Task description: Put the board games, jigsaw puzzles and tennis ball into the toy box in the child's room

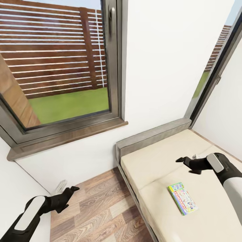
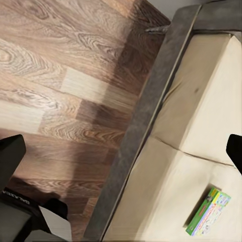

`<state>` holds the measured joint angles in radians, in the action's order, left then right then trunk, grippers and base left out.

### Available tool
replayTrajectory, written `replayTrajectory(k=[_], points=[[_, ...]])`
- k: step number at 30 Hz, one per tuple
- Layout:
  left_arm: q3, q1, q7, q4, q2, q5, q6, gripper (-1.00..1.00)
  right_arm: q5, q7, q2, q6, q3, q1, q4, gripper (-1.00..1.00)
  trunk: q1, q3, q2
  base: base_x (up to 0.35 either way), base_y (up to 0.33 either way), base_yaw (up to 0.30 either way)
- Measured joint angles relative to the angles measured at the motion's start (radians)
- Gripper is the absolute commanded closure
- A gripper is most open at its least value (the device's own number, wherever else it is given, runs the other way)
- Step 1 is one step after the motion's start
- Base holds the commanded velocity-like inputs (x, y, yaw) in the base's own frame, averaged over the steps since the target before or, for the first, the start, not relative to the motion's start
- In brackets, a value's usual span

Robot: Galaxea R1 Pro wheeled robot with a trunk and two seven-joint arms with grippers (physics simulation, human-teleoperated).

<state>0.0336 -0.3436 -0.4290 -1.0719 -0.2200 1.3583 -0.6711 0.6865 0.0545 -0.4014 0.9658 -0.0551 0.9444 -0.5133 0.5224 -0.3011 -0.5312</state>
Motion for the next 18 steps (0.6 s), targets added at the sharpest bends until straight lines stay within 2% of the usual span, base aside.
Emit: replayTrajectory(k=[4,6,7,9,10,12,18], points=[[-0.016,-0.002,0.001,0.0,0.001,0.003,-0.001,-1.0,0.002,0.044,-0.005,0.028,0.001,-0.003,0.001,-1.0,0.015,-0.013,-0.028,0.0,0.0,0.0],[-0.029,-0.003,0.002,-0.001,0.002,0.006,-0.001,-1.0,0.0,0.106,-0.017,0.061,0.002,-0.005,0.001,-1.0,0.023,-0.019,-0.042,0.0,0.0,0.0],[-0.03,-0.003,0.002,-0.001,0.002,0.006,-0.001,-1.0,0.0,0.108,-0.017,0.062,0.002,-0.005,0.001,-1.0,0.027,-0.022,-0.049,0.0,0.0,0.0],[-0.039,-0.005,0.002,-0.001,0.003,0.008,-0.002,-1.0,-0.001,0.172,-0.036,0.077,0.003,-0.007,0.002,-1.0,0.035,-0.028,-0.063,0.0,0.0,0.0],[-0.039,-0.005,0.002,-0.001,0.003,0.008,-0.002,-1.0,-0.001,0.173,-0.036,0.077,0.003,-0.007,0.002,-1.0,0.038,-0.031,-0.07,0.0,0.0,0.0],[-0.045,-0.006,0.003,-0.001,0.004,0.009,-0.003,-1.0,-0.003,0.226,-0.053,0.077,0.003,-0.008,0.002,-1.0,0.046,-0.038,-0.084,0.0,0.0,0.0],[-0.052,-0.007,0.003,-0.001,0.004,0.011,-0.003,-1.0,-0.011,0.285,-0.076,0.077,0.004,-0.01,0.002,-1.0,0.069,-0.057,-0.126,0.0,0.0,0.0]])
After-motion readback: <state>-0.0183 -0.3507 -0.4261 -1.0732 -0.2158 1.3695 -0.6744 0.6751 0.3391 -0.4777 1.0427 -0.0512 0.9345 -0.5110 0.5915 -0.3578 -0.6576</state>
